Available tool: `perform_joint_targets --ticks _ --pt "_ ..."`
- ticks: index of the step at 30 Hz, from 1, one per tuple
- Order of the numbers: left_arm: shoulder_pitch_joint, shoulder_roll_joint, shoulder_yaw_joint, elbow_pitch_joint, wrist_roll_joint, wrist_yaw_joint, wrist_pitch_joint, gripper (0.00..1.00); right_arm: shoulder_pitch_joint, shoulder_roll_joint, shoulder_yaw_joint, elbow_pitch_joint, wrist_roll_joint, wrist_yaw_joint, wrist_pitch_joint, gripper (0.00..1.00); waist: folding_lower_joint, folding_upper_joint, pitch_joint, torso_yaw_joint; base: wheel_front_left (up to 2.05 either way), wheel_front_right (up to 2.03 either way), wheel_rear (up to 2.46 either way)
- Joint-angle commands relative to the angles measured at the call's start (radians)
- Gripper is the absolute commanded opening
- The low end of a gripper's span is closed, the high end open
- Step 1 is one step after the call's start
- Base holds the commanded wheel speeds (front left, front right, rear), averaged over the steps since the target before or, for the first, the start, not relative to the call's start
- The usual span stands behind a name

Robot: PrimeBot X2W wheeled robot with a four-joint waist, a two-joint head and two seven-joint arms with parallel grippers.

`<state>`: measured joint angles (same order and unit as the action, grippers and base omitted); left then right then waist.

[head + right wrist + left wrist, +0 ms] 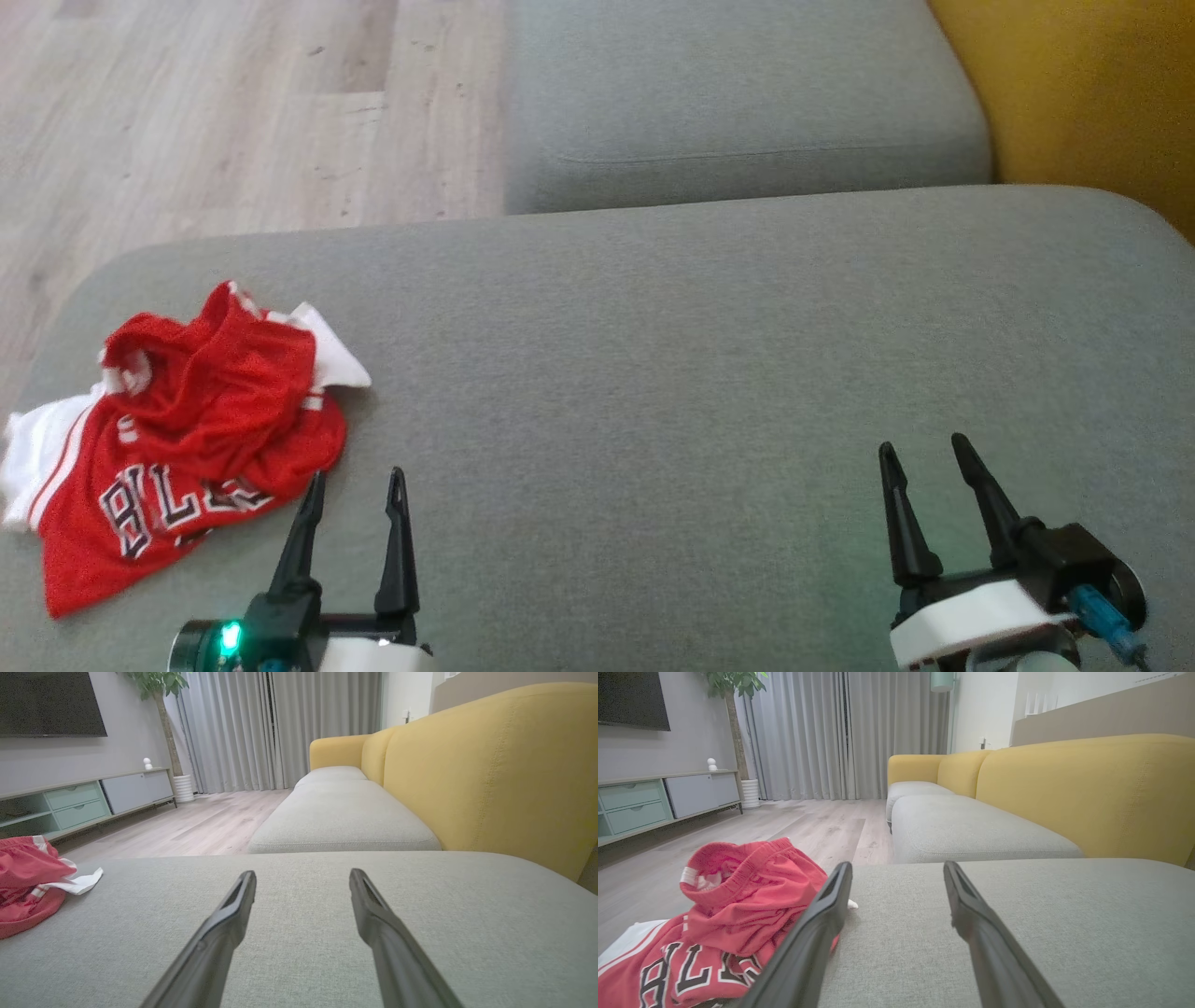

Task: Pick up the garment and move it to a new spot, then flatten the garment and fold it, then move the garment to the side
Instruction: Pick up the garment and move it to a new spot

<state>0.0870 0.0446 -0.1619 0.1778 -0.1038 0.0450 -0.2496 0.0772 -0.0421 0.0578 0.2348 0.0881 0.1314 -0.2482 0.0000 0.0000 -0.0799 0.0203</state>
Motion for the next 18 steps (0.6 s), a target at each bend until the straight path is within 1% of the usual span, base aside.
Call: perform_joint_targets --ticks 1,6,11,12,18 --pt "-0.045 0.006 0.035 -0.027 0.011 0.007 -0.012 1.00 -0.025 -0.008 0.025 -0.032 0.003 -0.001 -0.014 1.00 0.0000 0.0000 0.001 0.027 0.00 0.00 0.00" --pt "-0.047 0.006 0.041 -0.025 0.014 0.007 -0.012 1.00 -0.014 -0.008 0.032 -0.032 0.012 -0.001 -0.014 1.00 0.0000 0.0000 0.000 0.109 0.00 0.00 0.00" --pt "-0.042 0.006 0.052 -0.026 0.018 0.007 -0.012 1.00 -0.011 -0.008 0.038 -0.034 0.018 -0.001 -0.014 1.00 0.0000 0.0000 0.001 0.216 0.00 0.00 0.00" --pt "-0.042 0.006 0.052 -0.026 0.018 0.007 -0.012 1.00 -0.011 -0.008 0.038 -0.034 0.018 -0.001 -0.014 1.00 0.0000 0.0000 0.001 0.216 0.00 0.00 0.00" --pt "-0.031 0.006 0.080 -0.030 0.029 0.003 -0.012 1.00 -0.007 -0.008 0.042 -0.034 0.030 -0.001 -0.014 1.00 0.0000 0.0000 -0.002 0.352 0.00 0.00 0.00"
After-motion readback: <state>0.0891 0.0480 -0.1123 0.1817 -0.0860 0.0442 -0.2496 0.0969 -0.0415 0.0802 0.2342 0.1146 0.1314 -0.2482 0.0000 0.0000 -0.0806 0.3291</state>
